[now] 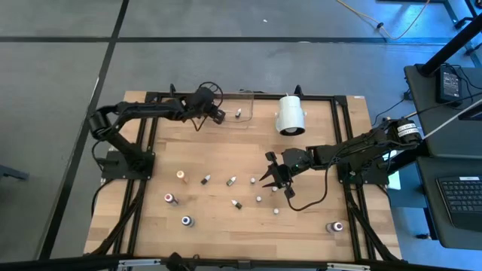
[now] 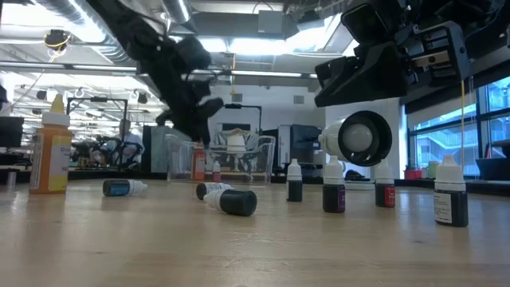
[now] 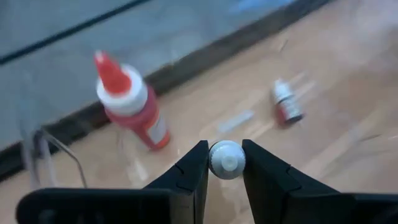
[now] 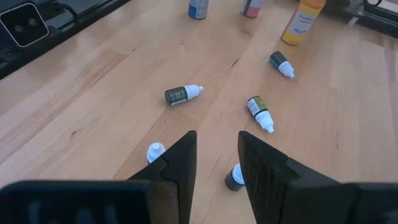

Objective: Pick & Place food coloring
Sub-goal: Put the black food coloring bottle into the transparent bin

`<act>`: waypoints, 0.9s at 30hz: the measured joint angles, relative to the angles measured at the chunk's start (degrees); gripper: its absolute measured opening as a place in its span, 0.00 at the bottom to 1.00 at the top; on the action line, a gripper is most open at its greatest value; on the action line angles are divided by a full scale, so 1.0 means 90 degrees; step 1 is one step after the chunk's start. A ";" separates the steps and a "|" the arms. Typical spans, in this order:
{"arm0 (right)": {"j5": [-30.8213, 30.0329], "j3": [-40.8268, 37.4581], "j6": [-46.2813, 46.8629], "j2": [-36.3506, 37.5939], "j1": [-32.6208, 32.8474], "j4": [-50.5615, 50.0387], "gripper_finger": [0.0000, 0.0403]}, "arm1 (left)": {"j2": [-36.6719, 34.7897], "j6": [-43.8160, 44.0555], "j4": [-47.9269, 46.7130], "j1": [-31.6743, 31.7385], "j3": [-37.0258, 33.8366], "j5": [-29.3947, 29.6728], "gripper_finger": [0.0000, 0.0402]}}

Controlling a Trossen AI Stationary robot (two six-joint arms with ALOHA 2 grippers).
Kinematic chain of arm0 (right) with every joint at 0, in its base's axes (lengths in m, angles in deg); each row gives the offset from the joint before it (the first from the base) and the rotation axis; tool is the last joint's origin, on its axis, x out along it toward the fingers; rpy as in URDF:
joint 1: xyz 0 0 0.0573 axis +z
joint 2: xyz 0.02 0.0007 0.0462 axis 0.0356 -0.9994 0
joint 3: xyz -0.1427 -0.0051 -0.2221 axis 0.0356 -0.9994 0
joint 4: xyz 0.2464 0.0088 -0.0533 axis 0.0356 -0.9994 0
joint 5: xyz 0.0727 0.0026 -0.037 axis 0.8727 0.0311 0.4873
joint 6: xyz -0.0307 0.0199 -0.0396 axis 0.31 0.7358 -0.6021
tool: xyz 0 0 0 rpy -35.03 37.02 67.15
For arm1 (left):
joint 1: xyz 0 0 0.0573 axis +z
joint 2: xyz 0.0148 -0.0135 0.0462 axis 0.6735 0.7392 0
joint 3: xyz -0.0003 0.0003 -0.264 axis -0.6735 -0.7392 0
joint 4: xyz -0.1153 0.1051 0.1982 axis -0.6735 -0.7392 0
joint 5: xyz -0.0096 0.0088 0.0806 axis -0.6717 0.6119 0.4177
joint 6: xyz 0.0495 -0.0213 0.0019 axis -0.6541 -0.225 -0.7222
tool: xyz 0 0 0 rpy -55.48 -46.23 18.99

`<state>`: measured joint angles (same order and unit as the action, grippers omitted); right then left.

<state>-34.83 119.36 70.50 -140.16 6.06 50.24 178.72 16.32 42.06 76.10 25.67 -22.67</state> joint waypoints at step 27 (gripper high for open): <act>0.0000 0.0000 0.0064 0.0000 0.0000 0.0029 0.30 | 0.0782 -0.0012 0.0361 0.0082 0.0000 -0.0282 0.25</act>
<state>-34.83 119.36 71.08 -140.16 6.06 50.50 185.76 16.21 45.30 76.84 25.67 -25.20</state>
